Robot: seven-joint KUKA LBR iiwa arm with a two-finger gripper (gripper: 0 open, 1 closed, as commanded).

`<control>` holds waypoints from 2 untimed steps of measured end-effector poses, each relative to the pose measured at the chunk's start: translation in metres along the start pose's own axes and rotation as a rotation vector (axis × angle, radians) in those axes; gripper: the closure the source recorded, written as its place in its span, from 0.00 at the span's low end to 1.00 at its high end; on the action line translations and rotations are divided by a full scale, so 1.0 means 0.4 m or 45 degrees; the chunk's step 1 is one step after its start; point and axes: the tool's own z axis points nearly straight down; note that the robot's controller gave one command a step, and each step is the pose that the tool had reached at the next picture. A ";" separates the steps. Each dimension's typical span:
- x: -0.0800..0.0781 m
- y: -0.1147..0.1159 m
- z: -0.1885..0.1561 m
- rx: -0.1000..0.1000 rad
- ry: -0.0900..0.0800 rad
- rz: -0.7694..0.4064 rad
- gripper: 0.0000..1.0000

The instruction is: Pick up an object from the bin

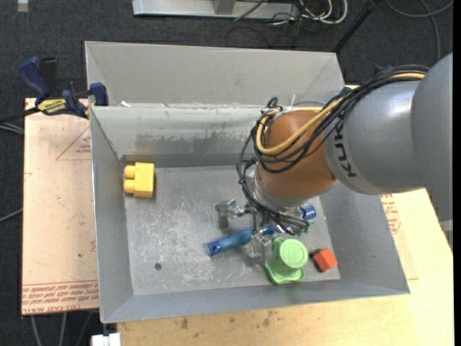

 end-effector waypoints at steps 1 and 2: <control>-0.004 -0.003 -0.006 0.003 -0.005 0.004 1.00; 0.010 0.021 -0.313 0.009 -0.017 0.018 1.00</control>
Offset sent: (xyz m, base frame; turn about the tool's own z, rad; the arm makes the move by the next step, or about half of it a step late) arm 0.0000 0.0000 0.0000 0.0000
